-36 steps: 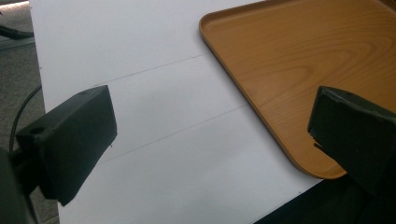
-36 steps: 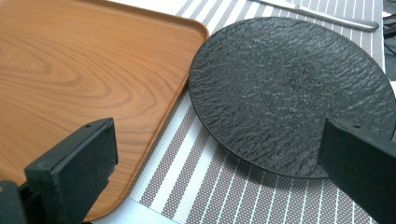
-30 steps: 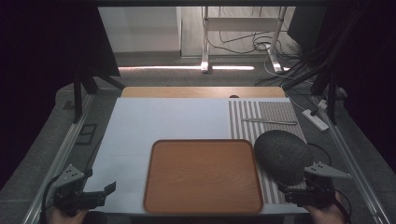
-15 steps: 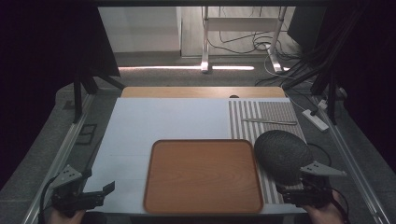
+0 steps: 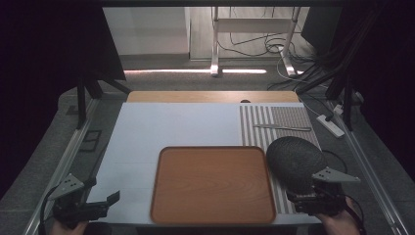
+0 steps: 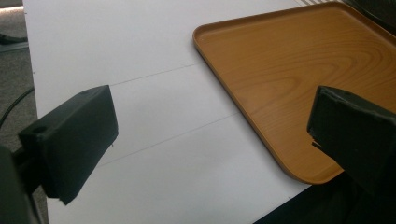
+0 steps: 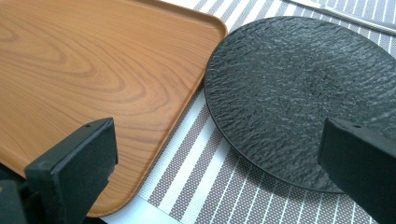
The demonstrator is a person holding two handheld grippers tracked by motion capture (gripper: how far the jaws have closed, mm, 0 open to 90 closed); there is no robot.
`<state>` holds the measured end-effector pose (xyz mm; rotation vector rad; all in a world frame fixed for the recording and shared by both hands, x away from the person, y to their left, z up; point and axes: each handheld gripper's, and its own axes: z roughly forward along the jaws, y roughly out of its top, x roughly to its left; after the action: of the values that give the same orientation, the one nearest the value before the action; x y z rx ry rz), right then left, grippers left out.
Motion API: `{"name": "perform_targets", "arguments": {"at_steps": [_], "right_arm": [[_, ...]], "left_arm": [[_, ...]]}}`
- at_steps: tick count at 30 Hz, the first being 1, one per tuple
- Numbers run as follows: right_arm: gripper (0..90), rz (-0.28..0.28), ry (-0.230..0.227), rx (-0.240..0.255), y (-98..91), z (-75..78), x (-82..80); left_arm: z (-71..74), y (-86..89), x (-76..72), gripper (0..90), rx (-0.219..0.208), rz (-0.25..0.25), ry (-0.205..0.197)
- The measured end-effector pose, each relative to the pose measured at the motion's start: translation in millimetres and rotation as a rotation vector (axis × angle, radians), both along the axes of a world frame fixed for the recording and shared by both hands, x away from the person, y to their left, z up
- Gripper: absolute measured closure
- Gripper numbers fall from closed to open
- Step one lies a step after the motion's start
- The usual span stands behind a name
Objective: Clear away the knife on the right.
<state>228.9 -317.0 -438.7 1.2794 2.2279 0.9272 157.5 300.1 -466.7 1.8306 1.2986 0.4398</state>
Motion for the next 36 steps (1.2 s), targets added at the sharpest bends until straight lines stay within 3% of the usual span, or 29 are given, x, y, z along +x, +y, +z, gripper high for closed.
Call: {"name": "perform_targets", "arguments": {"at_steps": [17,27,36], "right_arm": [[0.0,0.014,-0.009,-0.027,-0.6,3.7,18.4],[0.0,0.012,0.012,0.036,-6.2,-0.6,39.8],[0.0,0.008,0.032,0.028,-7.3,-2.1,58.0]], "left_arm": [[-0.2,0.0,0.2,1.8,-0.004,-0.014,0.000],[-0.4,0.2,0.7,1.8,-0.007,-0.011,0.005],[-0.5,-0.3,1.1,1.9,-0.004,-0.008,0.007]]}}
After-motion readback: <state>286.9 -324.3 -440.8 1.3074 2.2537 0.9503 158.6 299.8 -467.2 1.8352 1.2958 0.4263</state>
